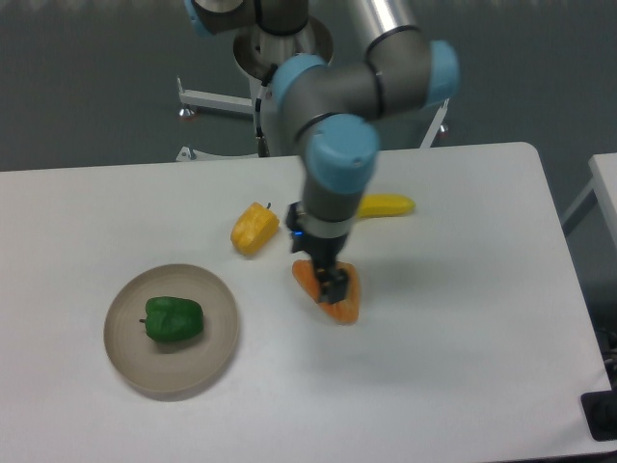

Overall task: Pick up the green pepper from the plate
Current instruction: 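Move the gripper over the green pepper on the beige plate, then lower the gripper and close it on the green pepper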

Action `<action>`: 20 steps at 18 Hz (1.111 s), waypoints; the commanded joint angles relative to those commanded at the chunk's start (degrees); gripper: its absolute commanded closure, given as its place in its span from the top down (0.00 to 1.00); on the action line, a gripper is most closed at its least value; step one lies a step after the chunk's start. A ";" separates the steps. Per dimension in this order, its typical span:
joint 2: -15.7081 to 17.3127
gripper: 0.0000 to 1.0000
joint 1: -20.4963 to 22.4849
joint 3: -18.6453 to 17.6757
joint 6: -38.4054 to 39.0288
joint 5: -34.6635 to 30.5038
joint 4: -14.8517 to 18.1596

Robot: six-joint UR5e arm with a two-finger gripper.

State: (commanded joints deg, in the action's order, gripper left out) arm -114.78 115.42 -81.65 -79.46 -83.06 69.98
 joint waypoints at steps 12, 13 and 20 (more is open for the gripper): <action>-6.76 1.00 -10.56 3.50 3.88 0.09 -4.85; -7.47 1.00 -10.91 4.03 3.96 0.09 -4.85; -10.01 1.00 -12.14 4.30 4.14 0.18 -5.02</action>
State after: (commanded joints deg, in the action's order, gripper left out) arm -124.80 103.27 -77.34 -75.32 -82.88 64.95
